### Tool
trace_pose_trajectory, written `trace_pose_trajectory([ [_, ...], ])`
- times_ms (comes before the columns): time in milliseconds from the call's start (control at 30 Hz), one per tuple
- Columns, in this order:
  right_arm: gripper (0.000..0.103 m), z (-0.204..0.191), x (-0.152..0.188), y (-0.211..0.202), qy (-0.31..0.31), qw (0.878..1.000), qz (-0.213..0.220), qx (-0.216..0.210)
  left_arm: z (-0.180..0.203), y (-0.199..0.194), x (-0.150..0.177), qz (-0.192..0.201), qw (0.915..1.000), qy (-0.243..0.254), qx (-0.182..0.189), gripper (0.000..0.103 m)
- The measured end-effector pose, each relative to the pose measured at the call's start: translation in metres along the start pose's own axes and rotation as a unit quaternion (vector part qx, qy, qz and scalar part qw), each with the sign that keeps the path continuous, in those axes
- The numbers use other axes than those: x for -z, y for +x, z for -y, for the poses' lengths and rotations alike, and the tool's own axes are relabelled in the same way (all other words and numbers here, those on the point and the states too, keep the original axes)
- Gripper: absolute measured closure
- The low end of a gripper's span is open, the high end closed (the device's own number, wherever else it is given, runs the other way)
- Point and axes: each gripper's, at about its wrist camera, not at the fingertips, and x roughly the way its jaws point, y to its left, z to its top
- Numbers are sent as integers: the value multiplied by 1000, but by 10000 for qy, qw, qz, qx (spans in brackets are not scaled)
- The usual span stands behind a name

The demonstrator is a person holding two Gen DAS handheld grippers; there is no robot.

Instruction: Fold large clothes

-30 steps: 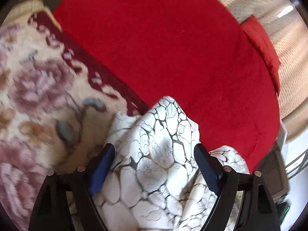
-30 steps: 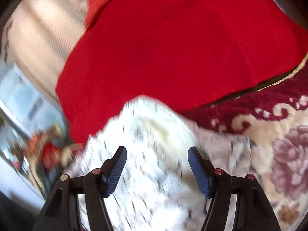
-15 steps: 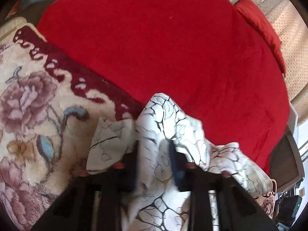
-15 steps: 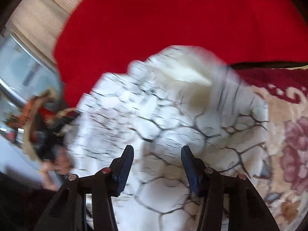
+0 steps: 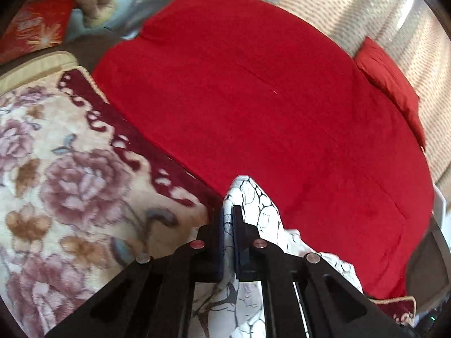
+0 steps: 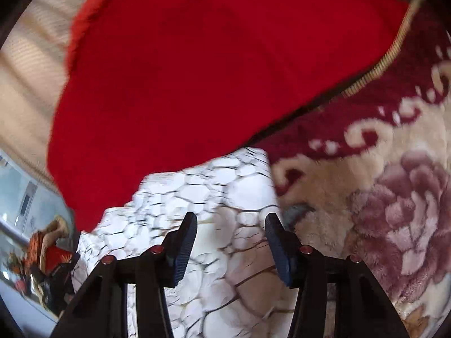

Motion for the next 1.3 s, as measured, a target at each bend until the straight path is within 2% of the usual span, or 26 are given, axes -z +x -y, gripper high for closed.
trace_pose_trajectory([
  [67,49,-24,4,-8,-438,9989,132,-33,0,-8,-4,236,9997,-67,36,98],
  [133,49,-41,9,-1,-721,9973,119,-50,6,-19,-10,607,9978,197,-184,99],
  [167,49,-47,11,7,-830,9965,-52,-54,8,-18,-12,579,9974,343,-265,99],
  [200,49,-48,14,21,-854,9956,-377,81,7,-10,-13,320,9984,342,-323,99],
  [267,48,-41,23,46,-758,9914,-1005,356,0,-5,-12,-11,9998,55,-206,99],
  [333,49,-37,26,51,-674,9909,-1093,406,8,-9,-13,-214,9996,165,17,99],
  [367,49,-40,23,46,-654,9918,-1025,391,14,-12,-13,-284,9992,281,83,94],
  [400,49,-43,21,37,-631,9932,-922,318,25,-18,-11,-372,9981,436,242,78],
  [433,49,-46,20,29,-623,9943,-843,207,33,-23,-8,-437,9968,531,396,66],
  [467,49,-52,20,20,-649,9949,-765,71,43,-27,-2,-518,9951,636,559,44],
  [500,49,-57,21,13,-703,9948,-735,-4,54,-31,4,-679,9915,804,770,35],
  [633,49,-83,38,-8,-1057,9908,-802,-255,85,-41,30,-1049,9808,1354,934,35],
  [767,49,-98,57,-18,-1384,9866,-867,-26,107,-50,54,-1139,9701,2033,680,35],
  [833,49,-93,63,-18,-1383,9860,-927,97,107,-46,67,-1229,9624,2397,354,35],
  [900,49,-77,71,-15,-1222,9853,-1169,243,98,-37,83,-1357,9552,2628,-49,35],
  [967,48,-66,79,-3,-1132,9837,-1370,259,90,-29,96,-1699,9458,2741,-380,35],
  [1033,48,-65,84,-7,-1211,9837,-1303,276,80,-16,114,-2178,9319,2827,-650,35],
  [1100,49,-74,84,-22,-1346,9839,-1148,236,77,-20,119,-2143,9301,2902,-687,35],
  [1200,48,-75,82,-46,-1222,9878,-965,-93,74,-36,119,-2123,9342,2815,-547,34],
  [1300,45,-64,89,-45,-1153,9869,-1129,-69,66,-49,131,-2006,9391,2759,-431,32],
])
